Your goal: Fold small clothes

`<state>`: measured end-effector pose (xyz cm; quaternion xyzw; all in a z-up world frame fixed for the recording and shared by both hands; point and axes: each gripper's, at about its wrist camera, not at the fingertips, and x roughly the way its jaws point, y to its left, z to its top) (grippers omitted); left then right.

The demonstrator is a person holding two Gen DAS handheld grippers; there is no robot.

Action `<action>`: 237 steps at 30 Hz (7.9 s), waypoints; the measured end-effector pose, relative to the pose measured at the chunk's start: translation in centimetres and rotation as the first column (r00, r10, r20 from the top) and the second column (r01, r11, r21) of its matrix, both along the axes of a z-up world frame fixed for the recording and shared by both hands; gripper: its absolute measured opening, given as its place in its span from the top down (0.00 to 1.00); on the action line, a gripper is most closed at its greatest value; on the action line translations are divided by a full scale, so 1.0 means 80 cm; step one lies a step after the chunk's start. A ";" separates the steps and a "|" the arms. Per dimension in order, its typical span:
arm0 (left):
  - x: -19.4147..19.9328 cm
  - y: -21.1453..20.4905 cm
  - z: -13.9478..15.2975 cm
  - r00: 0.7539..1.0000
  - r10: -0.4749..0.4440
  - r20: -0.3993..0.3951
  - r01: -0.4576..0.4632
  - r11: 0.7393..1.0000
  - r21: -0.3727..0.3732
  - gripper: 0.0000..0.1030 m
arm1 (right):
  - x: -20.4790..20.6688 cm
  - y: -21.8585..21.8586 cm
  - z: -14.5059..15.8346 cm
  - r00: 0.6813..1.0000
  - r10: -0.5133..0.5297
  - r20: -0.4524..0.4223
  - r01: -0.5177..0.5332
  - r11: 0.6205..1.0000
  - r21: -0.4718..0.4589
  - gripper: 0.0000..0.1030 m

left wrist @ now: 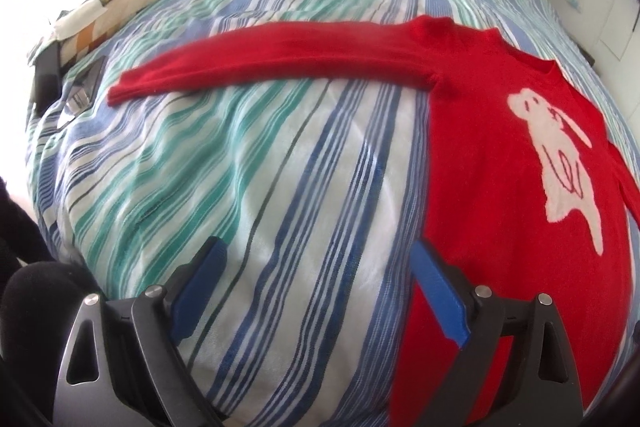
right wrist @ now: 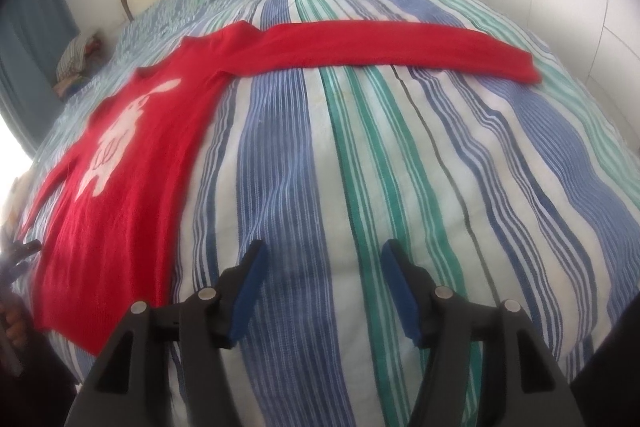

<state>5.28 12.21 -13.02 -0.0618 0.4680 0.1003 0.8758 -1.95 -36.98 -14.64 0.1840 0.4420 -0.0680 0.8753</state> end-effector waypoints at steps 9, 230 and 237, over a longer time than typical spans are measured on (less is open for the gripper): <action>0.002 0.007 0.001 0.999 0.027 0.020 -0.027 0.999 -0.020 0.09 | 0.028 -0.153 0.045 0.960 -0.238 0.149 0.189 0.941 0.281 0.43; 0.217 -0.052 -0.025 0.939 -0.342 -0.043 0.344 0.939 0.027 0.43 | -0.014 0.105 0.006 0.962 0.270 0.039 -0.273 0.948 0.166 0.36; 0.181 -0.033 -0.021 0.945 -0.323 -0.044 0.325 0.945 0.045 0.43 | -0.014 0.105 0.008 0.961 0.271 0.045 -0.275 0.949 0.154 0.36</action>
